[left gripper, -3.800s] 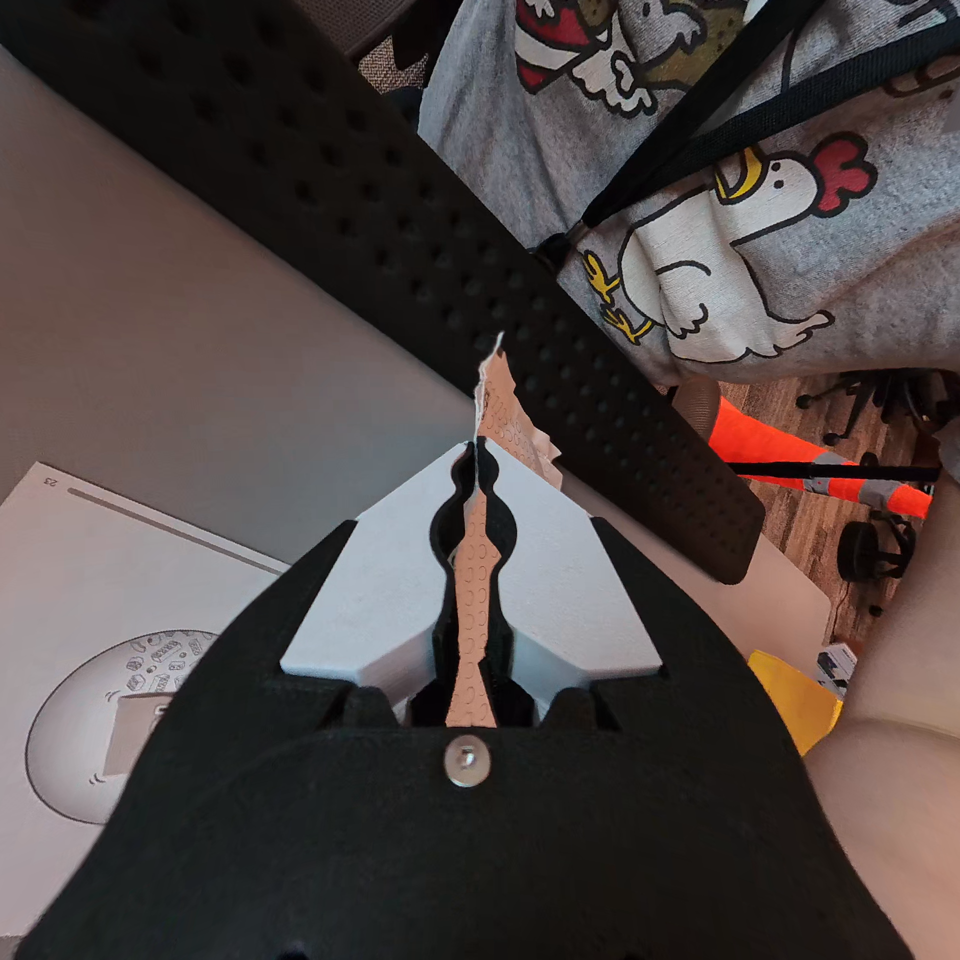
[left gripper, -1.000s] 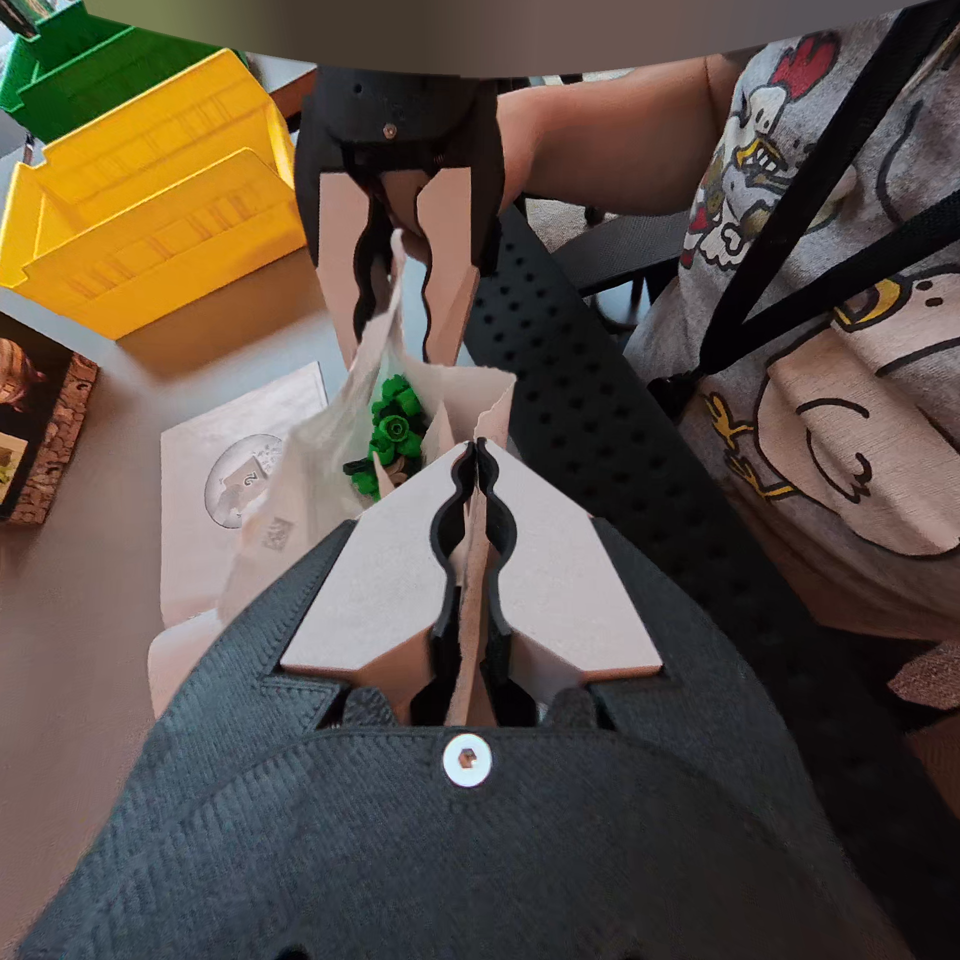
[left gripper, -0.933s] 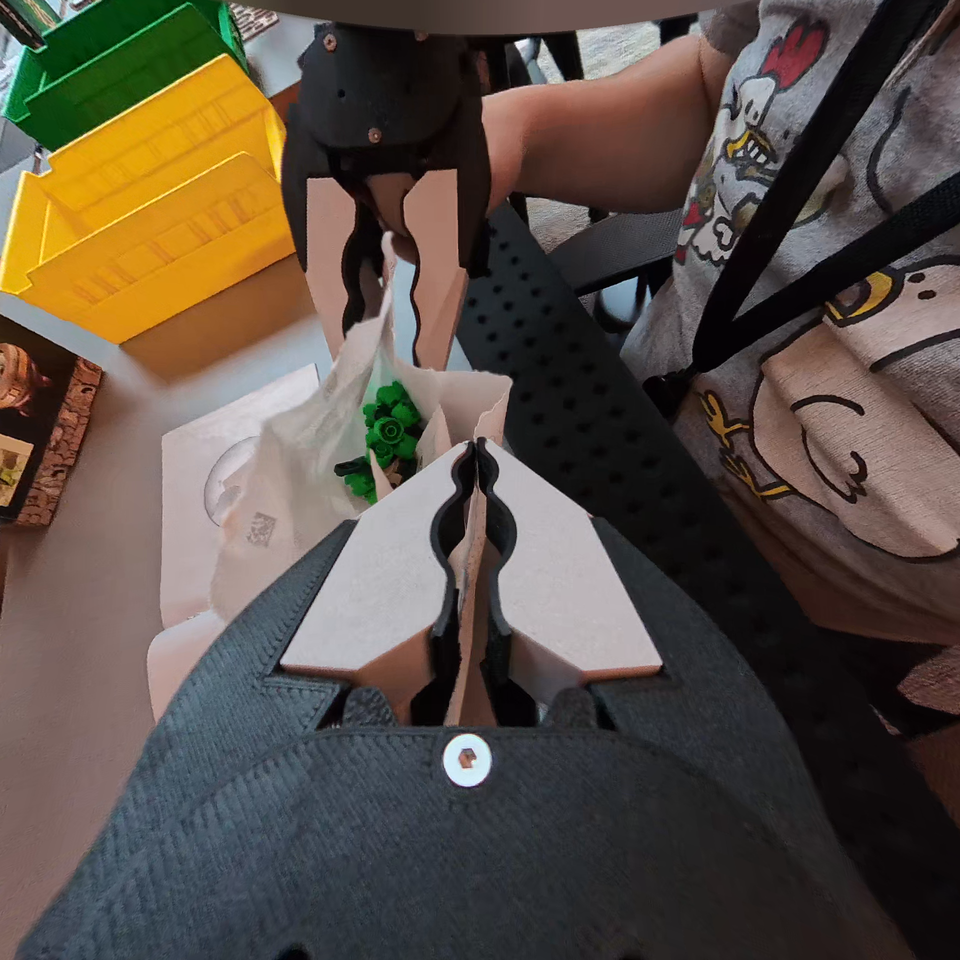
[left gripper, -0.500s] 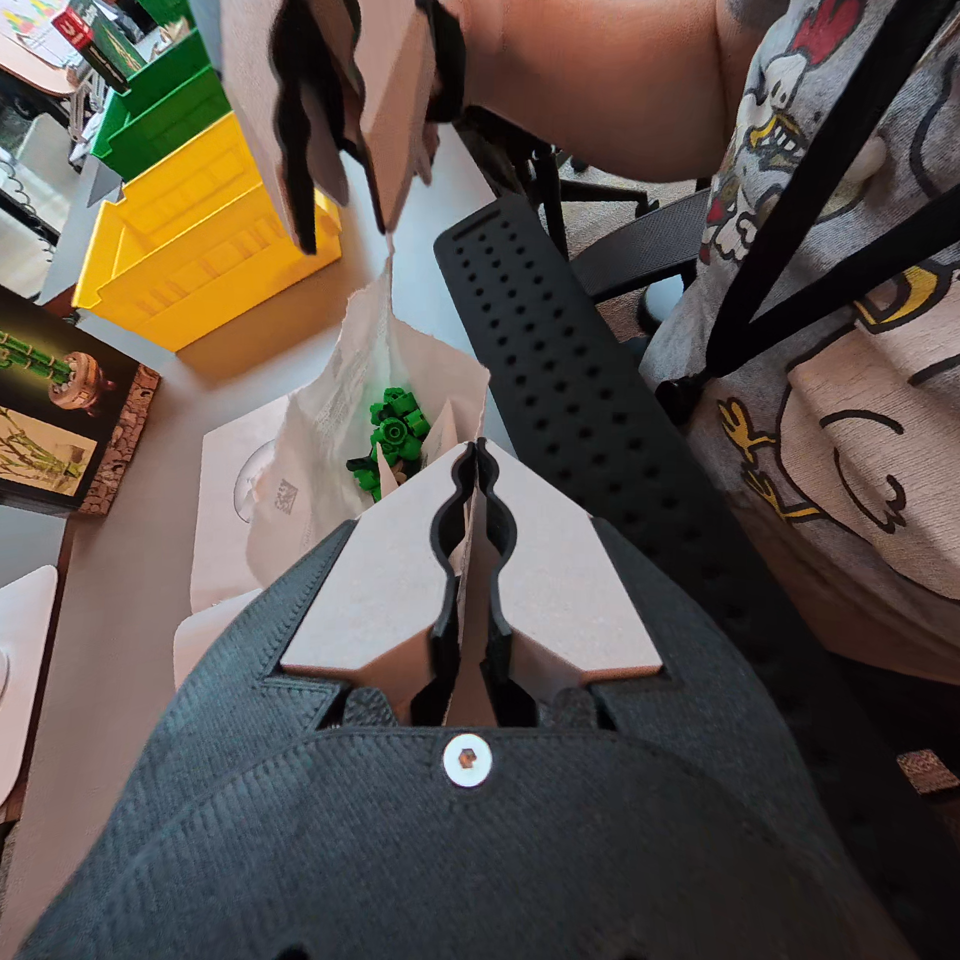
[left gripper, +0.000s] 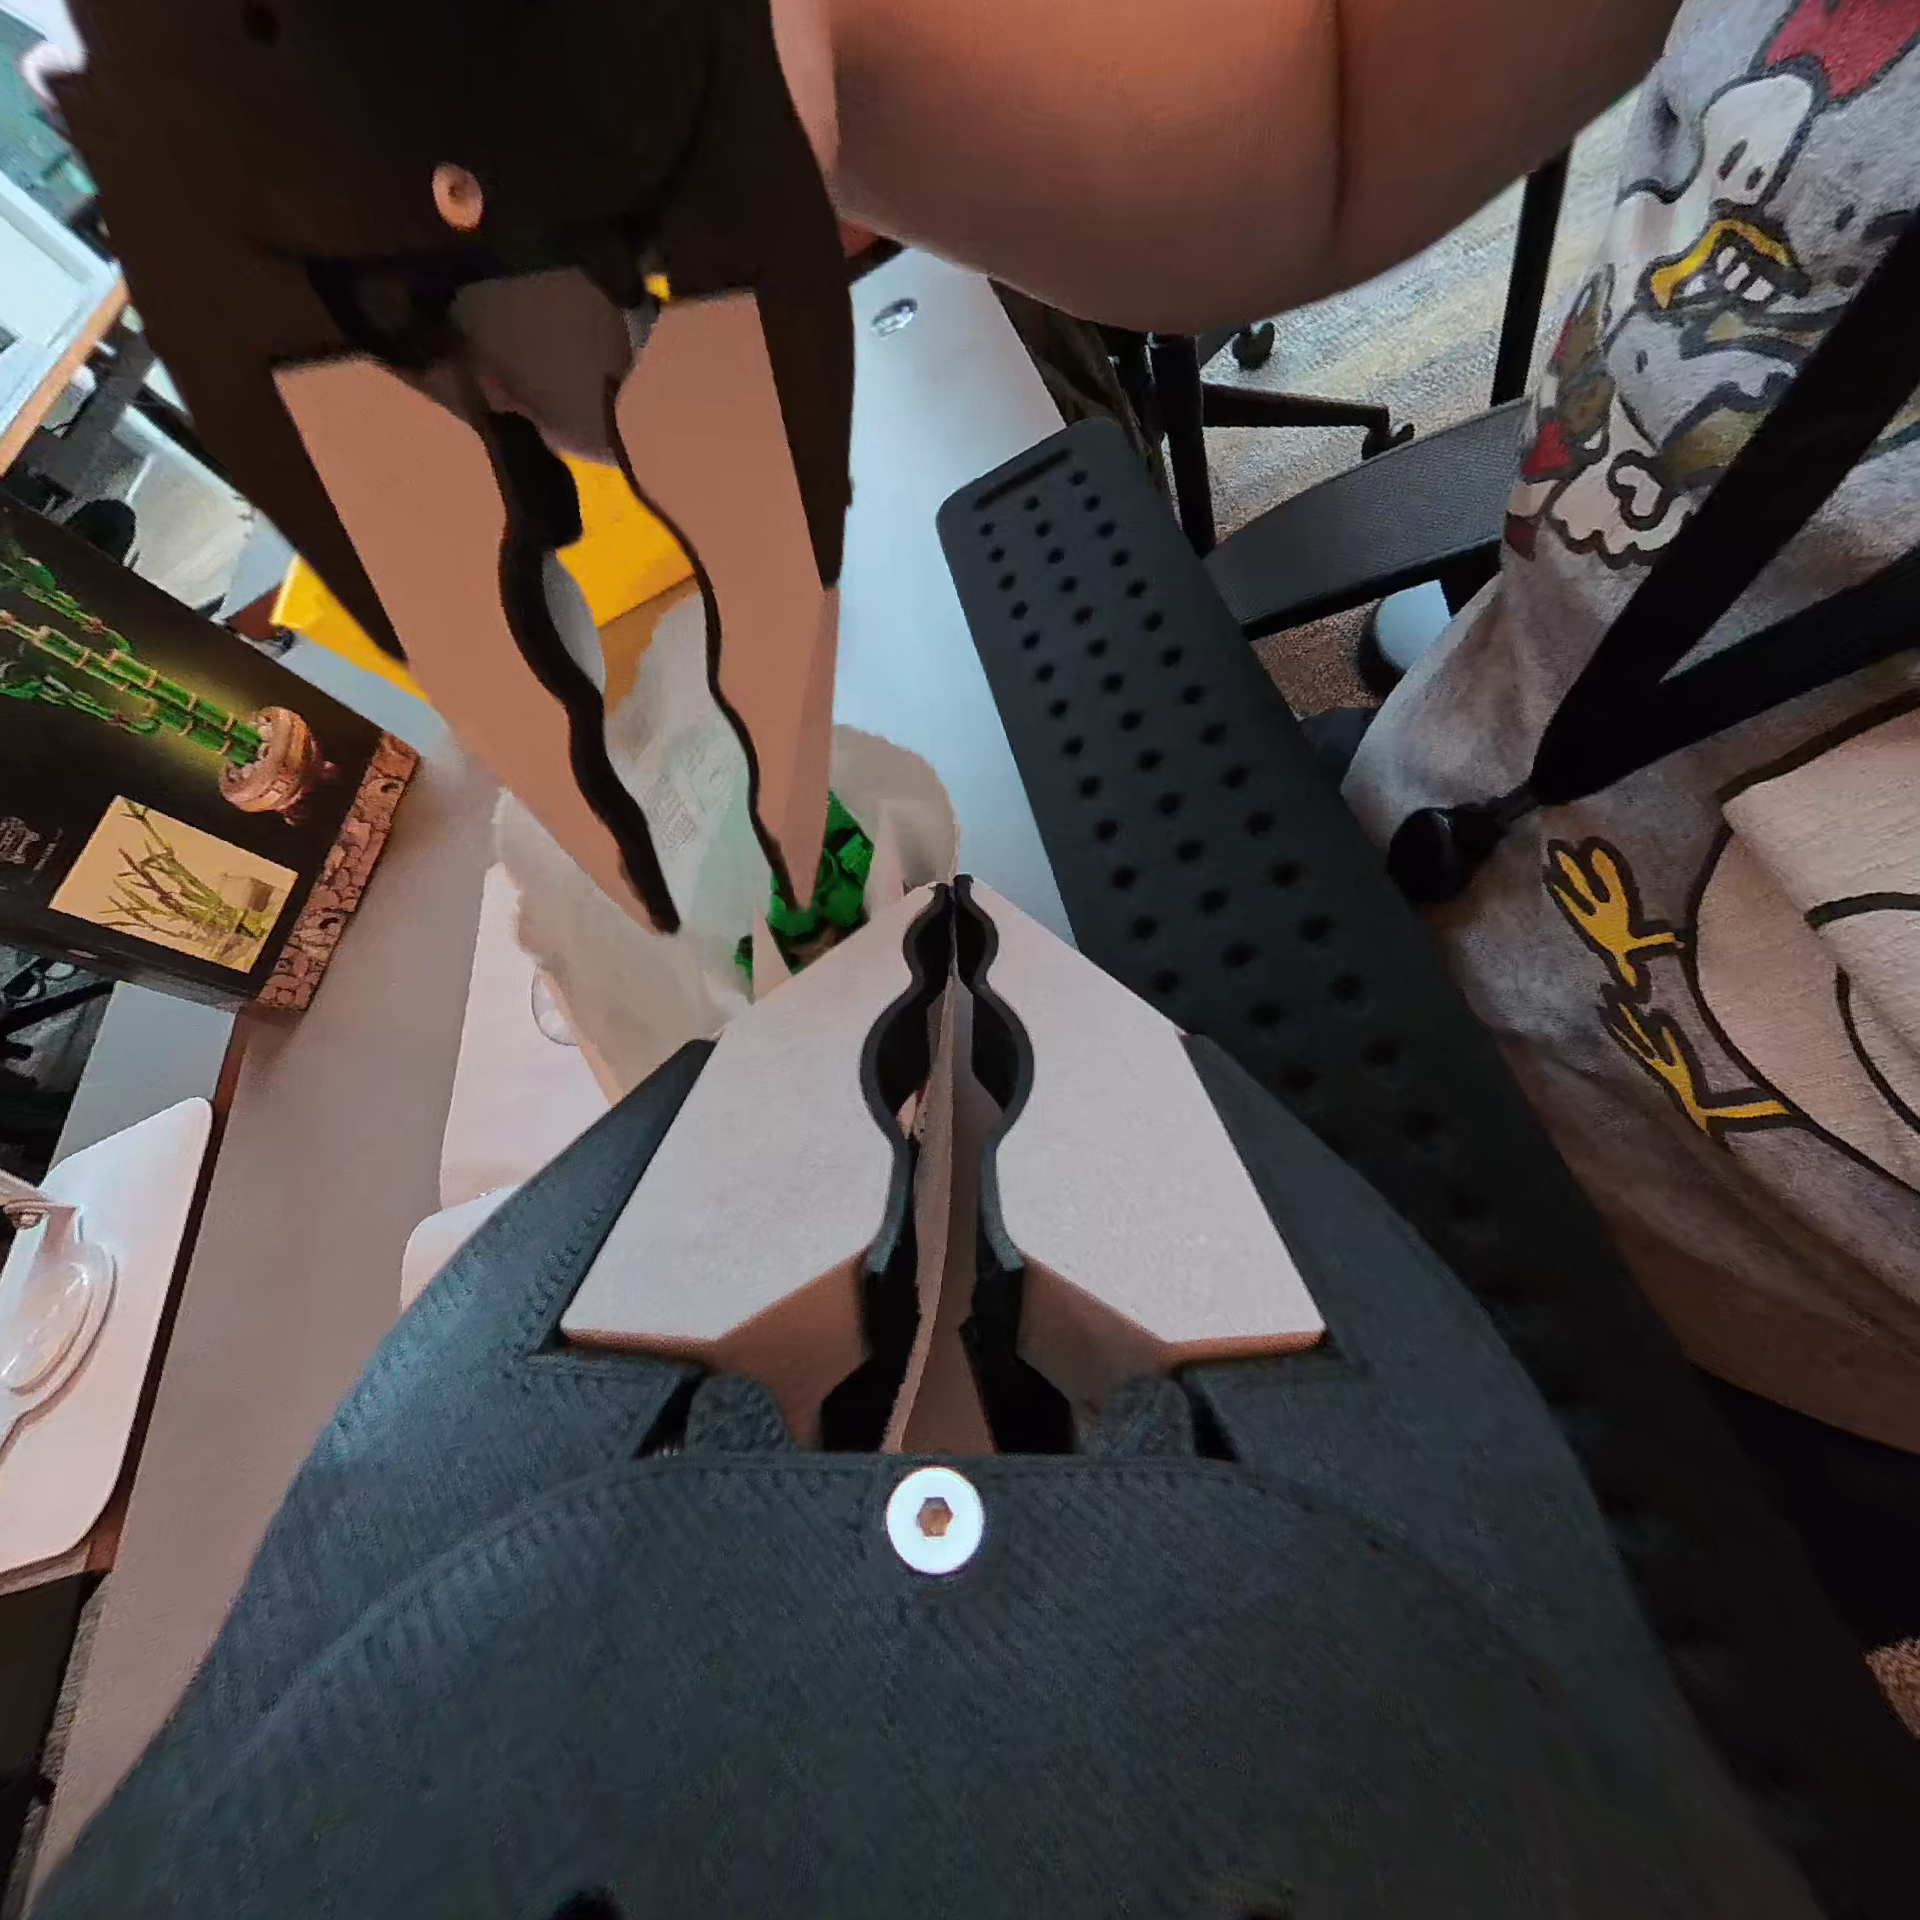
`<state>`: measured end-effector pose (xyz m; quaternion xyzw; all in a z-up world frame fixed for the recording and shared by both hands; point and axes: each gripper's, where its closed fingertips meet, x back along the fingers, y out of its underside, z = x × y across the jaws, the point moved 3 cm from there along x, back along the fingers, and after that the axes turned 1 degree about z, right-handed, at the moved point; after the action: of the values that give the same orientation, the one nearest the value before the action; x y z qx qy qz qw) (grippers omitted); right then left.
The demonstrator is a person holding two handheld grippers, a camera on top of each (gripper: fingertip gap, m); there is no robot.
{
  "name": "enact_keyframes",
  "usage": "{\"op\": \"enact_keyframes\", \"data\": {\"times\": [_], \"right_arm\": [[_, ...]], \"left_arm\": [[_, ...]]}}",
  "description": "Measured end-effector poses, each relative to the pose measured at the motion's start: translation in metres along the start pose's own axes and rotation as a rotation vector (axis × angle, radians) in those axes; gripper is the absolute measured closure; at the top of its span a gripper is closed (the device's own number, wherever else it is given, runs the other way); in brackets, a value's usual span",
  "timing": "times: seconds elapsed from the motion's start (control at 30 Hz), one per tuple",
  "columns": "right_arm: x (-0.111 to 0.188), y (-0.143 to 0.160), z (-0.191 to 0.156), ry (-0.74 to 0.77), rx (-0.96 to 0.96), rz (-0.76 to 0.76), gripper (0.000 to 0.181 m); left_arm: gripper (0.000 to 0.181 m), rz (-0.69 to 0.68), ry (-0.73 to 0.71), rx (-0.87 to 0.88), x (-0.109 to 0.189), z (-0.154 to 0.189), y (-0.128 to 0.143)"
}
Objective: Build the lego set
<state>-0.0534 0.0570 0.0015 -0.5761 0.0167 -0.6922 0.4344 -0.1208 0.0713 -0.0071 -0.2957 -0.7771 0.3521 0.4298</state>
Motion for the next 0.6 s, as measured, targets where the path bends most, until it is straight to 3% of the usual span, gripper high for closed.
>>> {"op": "enact_keyframes", "data": {"times": [0.2, 0.3, 0.4, 0.6], "right_arm": [[0.063, 0.015, -0.01, 0.045, -0.287, 0.305, 0.158], [0.074, 0.016, -0.024, 0.056, -0.302, 0.341, 0.161], [0.059, 0.002, -0.032, 0.018, -0.212, 0.264, 0.164], [0.003, 0.002, -0.011, -0.026, 0.02, -0.119, 0.163]], "left_arm": [[0.181, 0.009, -0.01, 0.009, 0.002, 0.002, 0.0], [0.181, 0.009, -0.014, -0.006, -0.001, 0.005, -0.002], [0.181, 0.012, -0.013, -0.026, -0.005, 0.006, -0.006], [0.181, 0.018, -0.043, -0.014, -0.008, 0.0, -0.009]]}}
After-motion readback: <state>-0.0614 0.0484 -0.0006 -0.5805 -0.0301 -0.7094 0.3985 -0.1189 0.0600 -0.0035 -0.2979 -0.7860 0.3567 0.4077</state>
